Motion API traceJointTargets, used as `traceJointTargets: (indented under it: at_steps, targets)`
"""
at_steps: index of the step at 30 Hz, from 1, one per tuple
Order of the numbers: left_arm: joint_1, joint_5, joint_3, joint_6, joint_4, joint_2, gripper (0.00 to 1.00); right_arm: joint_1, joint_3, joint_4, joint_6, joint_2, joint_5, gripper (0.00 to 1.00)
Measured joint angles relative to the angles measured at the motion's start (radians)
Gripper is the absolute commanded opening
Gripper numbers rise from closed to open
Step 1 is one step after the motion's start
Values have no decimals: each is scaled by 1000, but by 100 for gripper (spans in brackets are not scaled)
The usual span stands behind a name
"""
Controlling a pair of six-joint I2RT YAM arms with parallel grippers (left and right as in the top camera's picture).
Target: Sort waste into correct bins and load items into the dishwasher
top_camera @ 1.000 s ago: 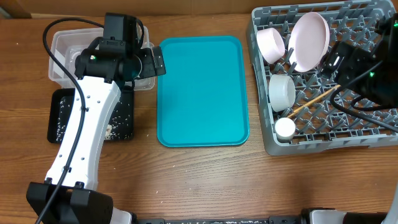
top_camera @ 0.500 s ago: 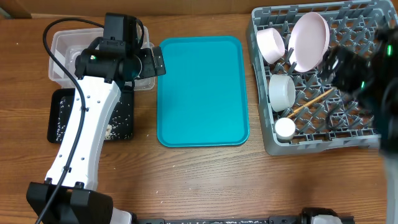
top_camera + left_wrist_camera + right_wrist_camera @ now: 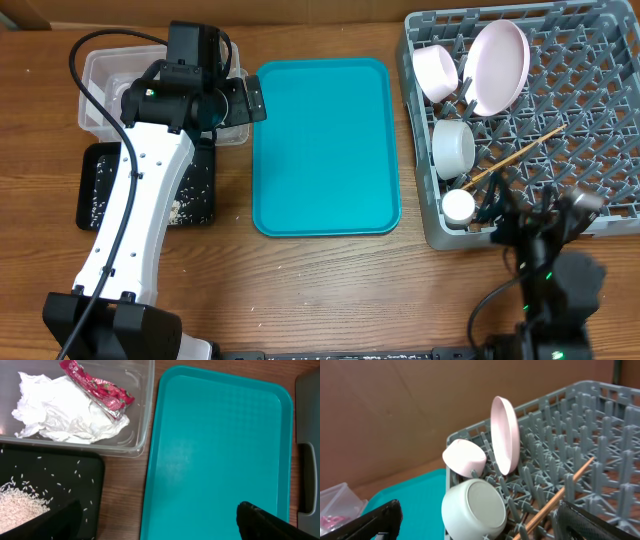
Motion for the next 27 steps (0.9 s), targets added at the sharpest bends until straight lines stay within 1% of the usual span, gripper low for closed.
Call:
traceJointTargets:
  at_steps: [2,5,12,15,27]
  targets:
    - [0,0,0,0,0,0,100,14,-90,53,1,-79,4,100]
    - [0,0,0,0,0,0,100,32,-180,100,1,-167,13,100]
    - [0,0,0,0,0,0,100,46,-285,134,0,-277,37,100]
    - [0,0,0,0,0,0,100,49,-298,101,1,-309,43,100]
    - [0,0,0,0,0,0,100,51,-298,101,1,-318,50,100]
